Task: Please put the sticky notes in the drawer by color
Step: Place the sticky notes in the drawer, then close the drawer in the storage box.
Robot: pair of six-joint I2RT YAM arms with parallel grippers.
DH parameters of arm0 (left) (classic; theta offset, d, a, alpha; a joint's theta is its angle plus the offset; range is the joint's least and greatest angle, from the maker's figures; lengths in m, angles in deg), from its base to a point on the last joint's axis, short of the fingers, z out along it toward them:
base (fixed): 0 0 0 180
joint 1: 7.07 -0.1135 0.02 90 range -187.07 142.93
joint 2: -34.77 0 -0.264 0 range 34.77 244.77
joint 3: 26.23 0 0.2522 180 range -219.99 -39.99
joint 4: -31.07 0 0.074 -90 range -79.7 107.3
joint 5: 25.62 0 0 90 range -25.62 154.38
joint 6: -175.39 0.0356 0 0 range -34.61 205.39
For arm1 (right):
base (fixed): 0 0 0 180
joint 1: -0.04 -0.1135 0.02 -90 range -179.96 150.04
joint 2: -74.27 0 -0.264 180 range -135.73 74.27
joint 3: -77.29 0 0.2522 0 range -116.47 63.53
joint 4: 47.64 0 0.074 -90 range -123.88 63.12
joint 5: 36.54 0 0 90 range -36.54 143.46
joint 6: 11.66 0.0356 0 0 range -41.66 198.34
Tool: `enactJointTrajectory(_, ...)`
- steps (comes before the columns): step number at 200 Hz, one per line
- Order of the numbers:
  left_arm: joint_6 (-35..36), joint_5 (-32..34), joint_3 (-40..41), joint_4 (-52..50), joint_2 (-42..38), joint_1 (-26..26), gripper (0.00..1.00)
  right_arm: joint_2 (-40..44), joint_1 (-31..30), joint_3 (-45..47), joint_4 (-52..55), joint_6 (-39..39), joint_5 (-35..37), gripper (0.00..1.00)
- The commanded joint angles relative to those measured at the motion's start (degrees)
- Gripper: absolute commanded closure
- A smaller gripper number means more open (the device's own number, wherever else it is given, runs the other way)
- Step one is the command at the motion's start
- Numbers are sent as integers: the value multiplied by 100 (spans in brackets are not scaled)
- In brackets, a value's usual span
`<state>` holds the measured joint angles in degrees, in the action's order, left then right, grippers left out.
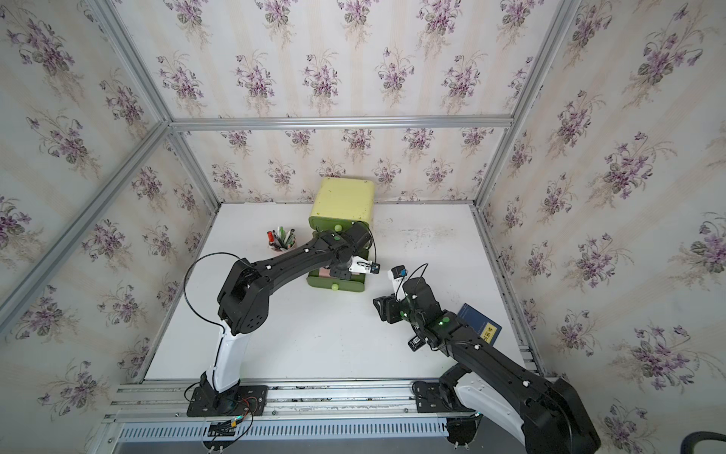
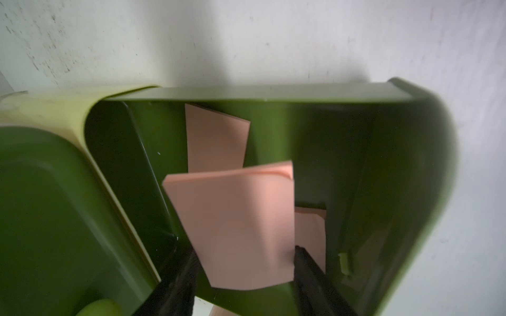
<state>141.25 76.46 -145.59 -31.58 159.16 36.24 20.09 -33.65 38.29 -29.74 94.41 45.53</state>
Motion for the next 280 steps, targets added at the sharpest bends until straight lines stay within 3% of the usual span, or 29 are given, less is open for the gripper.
enactJointTrajectory(1, -41, -142, -160, -224, 125, -24, 42, 7, 2, -43, -85, -84, 89, 29)
enactJointTrajectory(62, -190, 12, -72, 23, 13, -66, 42, -36, 3, -56, -121, -88, 92, 29)
enactJointTrajectory(111, -999, -955, 329, 735, -1195, -132, 41, -210, 3, -45, -453, -185, -483, 29)
enactJointTrajectory(136, -1789, -1744, 943, 1528, -2145, -247, 24, -150, -6, 12, -865, -17, -820, 30)
enactJointTrajectory(151, -2430, -2164, 1102, 1895, -2507, -453, 10, -375, -14, -76, -1075, 62, -881, 36)
enactJointTrajectory(161, -3232, -2214, 1071, 2148, -2606, -643, 0, -670, -66, -268, -1126, 47, -954, 36)
enactJointTrajectory(191, -5412, -2150, 23, 1589, -2211, -1344, 0, -1570, -563, -748, -1467, -64, -937, 31)
enactJointTrajectory(213, -6345, -2107, -429, 1393, -1919, -1814, 0, -2211, -1064, -1157, -1668, -145, -903, 29)
enactJointTrajectory(234, -6655, -2238, -421, 1697, -1743, -2086, 0, -2890, -1426, -1579, -1654, -269, -674, 29)
enactJointTrajectory(280, -6775, -2515, -988, 1413, -1065, -2279, 0, -3872, -1447, -1992, -1781, -418, -702, 31)
